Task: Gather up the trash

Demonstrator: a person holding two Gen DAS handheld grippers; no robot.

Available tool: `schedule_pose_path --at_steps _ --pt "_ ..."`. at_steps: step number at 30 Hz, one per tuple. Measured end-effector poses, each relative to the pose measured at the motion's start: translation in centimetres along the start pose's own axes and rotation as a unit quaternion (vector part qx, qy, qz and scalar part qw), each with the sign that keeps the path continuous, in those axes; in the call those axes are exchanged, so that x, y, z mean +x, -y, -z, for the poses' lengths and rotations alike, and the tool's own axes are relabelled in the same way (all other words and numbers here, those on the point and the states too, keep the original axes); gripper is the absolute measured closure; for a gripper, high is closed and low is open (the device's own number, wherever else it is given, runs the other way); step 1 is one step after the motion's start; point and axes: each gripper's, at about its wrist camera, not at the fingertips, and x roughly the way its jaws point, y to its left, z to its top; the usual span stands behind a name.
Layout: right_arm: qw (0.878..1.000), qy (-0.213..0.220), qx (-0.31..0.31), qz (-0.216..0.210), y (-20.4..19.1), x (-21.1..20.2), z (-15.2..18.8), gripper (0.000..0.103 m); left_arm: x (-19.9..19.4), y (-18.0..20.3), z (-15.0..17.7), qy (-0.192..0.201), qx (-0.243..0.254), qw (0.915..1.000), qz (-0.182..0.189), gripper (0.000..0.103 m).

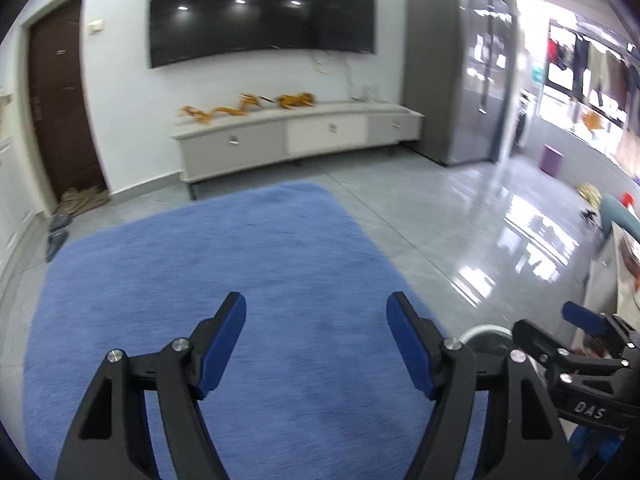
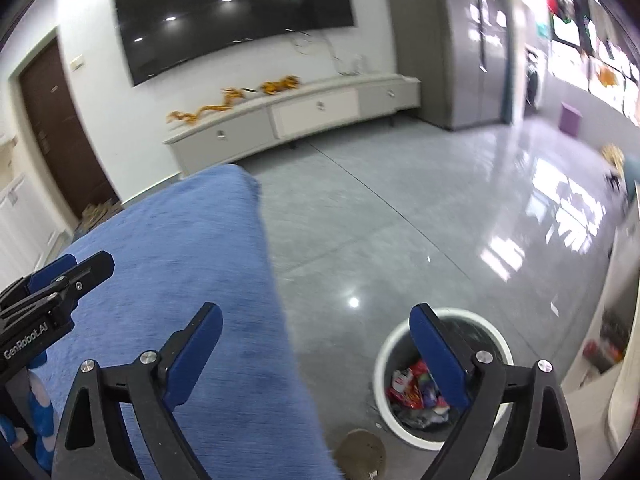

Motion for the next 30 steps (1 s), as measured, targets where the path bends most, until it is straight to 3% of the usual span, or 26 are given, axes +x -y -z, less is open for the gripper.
schedule_pose_path --at_steps 8,16,23,30 --pt "0.998 0.046 -0.042 -0.012 -5.1 -2.2 -0.5 0.0 -3.5 -5.4 0.9 0.037 -0.022 0.9978 -0.05 0.032" --pt "0.994 0.088 -0.061 0.011 -6.7 -3.6 -0.1 0.0 -5.3 -7.9 1.8 0.056 -0.04 0.9944 -0.08 0.031" --pt "0.993 0.098 -0.052 0.035 -7.0 -3.5 0.1 0.0 -6.3 -9.7 2.8 0.065 -0.062 0.9903 -0.106 0.003" --pt "0.995 0.085 -0.036 0.047 -6.3 -2.6 0.4 0.0 -6.4 -10.5 2.8 0.07 -0.072 0.9865 -0.13 0.001"
